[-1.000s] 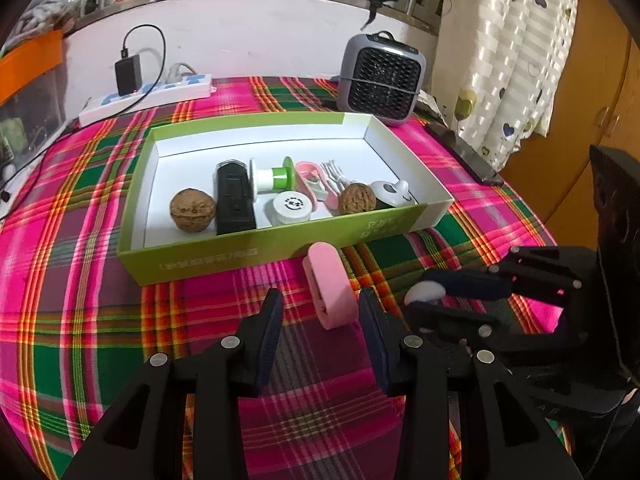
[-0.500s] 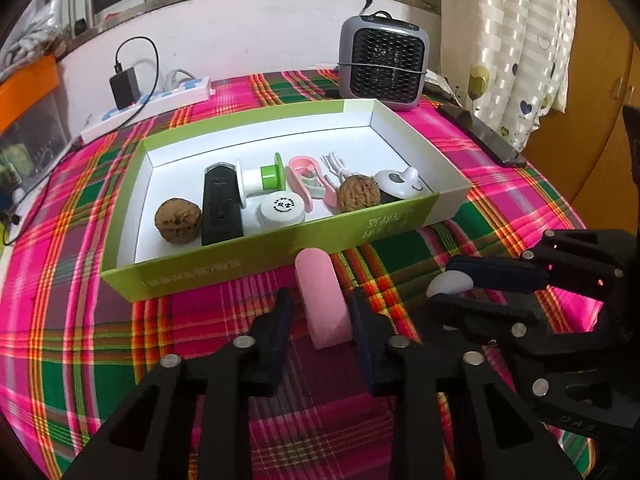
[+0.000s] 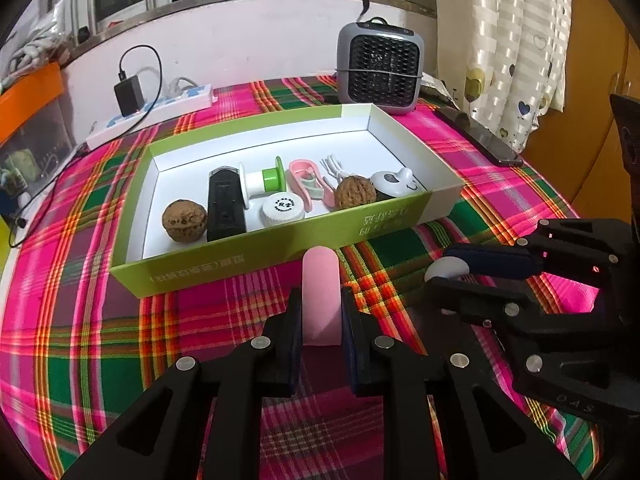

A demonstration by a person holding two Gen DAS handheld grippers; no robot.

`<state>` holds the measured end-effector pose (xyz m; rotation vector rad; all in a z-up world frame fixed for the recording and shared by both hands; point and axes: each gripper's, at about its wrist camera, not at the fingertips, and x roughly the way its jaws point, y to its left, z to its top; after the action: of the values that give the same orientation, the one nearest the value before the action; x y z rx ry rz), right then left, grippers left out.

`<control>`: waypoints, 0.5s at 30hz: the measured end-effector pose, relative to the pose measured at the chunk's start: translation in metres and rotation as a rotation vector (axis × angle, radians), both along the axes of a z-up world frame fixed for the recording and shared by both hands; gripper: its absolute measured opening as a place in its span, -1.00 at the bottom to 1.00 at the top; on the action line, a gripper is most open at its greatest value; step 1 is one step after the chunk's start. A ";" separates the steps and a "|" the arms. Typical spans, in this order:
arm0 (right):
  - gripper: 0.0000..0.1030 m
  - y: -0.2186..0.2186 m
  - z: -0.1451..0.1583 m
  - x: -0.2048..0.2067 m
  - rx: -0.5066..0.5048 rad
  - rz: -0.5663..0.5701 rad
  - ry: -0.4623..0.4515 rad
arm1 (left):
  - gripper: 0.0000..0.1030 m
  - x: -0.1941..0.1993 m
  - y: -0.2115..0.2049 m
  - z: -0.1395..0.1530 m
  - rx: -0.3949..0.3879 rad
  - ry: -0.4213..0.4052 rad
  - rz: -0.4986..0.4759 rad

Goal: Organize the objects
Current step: 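Grasp the white mushroom-shaped knob with the right gripper and lift it, then carry the pink case and white knob over the box with both grippers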

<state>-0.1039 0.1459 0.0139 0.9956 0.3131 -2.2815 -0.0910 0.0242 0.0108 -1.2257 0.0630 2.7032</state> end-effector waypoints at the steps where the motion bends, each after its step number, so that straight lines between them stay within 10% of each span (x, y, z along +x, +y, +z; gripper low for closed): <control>1: -0.54 0.000 0.000 0.000 -0.002 -0.002 0.002 | -0.69 0.001 -0.001 0.000 0.002 0.001 0.002; 15: -0.54 0.000 0.012 0.009 -0.022 0.000 0.047 | -0.69 0.011 -0.009 0.012 0.019 0.026 0.024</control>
<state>-0.0954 0.1456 0.0263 0.9324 0.3072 -2.3058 -0.0800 0.0152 0.0230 -1.1945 0.0258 2.7341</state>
